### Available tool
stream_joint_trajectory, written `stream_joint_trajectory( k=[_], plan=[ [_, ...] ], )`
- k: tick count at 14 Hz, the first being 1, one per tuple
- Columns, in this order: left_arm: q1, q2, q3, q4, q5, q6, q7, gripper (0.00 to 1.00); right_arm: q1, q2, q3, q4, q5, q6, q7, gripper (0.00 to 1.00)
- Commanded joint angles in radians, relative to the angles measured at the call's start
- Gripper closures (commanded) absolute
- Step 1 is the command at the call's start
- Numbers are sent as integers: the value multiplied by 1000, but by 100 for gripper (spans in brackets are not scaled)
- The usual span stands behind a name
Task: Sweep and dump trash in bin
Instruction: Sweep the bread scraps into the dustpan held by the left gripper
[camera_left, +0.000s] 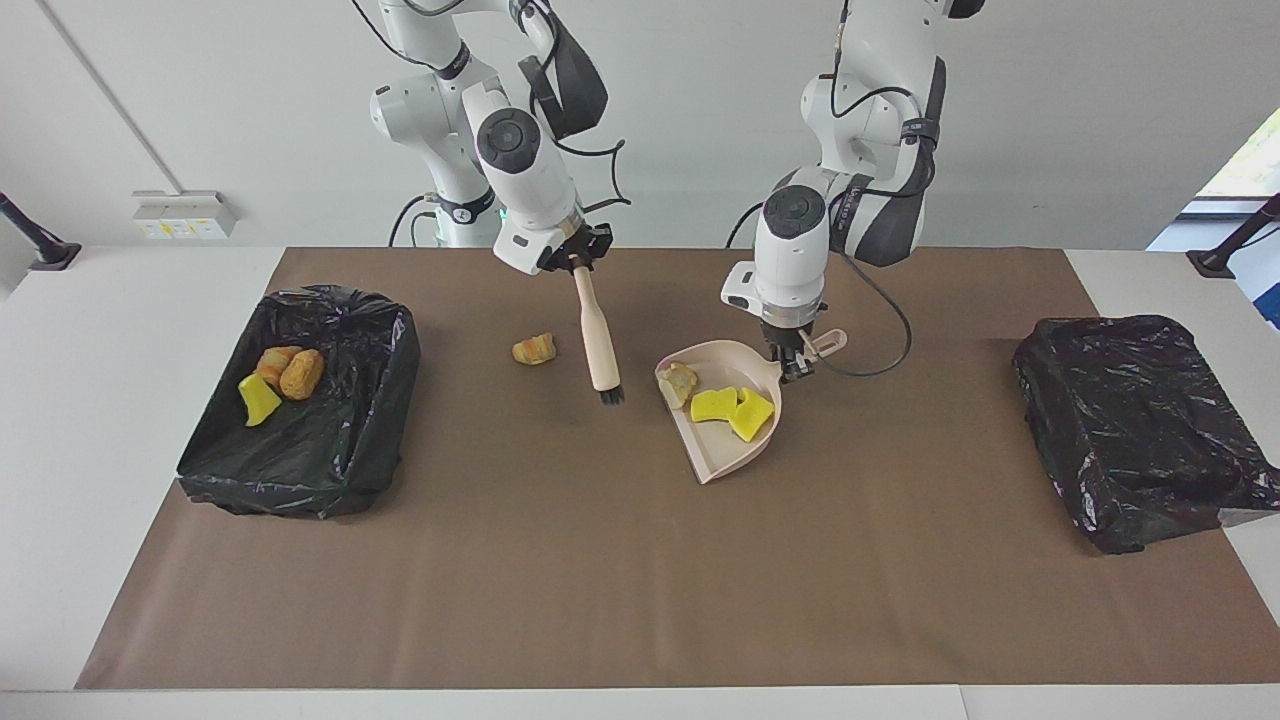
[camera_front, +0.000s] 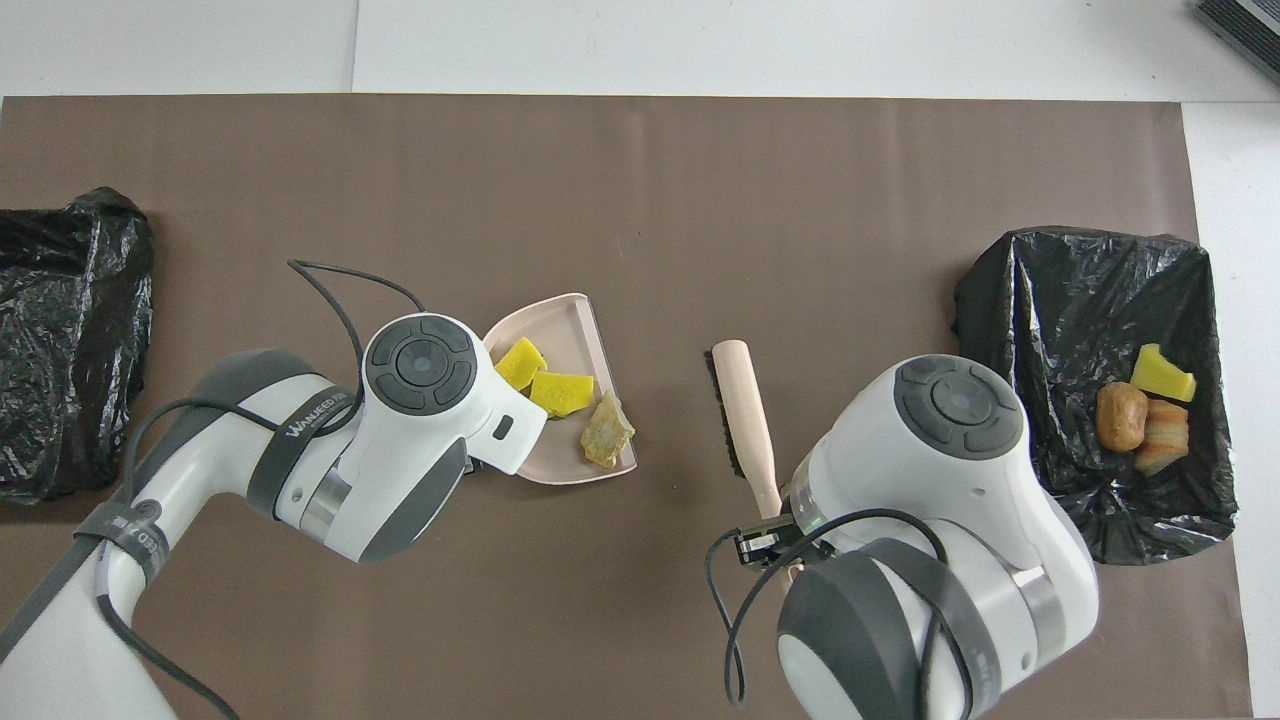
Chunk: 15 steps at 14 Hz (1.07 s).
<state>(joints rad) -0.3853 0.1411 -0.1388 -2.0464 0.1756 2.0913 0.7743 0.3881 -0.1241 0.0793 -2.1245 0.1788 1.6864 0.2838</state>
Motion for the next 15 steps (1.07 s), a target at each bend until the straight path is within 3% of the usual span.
stream_joint_trajectory(
  k=[1, 5, 8, 10, 12, 15],
  plan=[
    [-9, -18, -2, -29, -4, 27, 92, 100, -4, -135, 13, -182, -160, -1, 72, 100],
    [-76, -34, -4, -47, -4, 35, 102, 100, -83, -203, 11, -319, -205, 28, 147, 100],
    [-136, -49, -4, -87, -4, 52, 86, 100, -138, -209, 13, -443, -188, 175, 153, 100],
    [-147, -51, -4, -136, -4, 108, 77, 100, -137, -186, 14, -457, -94, 220, 129, 100],
    [-142, -51, -4, -143, -4, 113, 74, 100, -137, -163, 13, -451, 79, 230, 19, 100],
    [-150, -75, -1, -184, -2, 104, 72, 100, -133, -103, 14, -399, 187, 234, -118, 100]
  ],
)
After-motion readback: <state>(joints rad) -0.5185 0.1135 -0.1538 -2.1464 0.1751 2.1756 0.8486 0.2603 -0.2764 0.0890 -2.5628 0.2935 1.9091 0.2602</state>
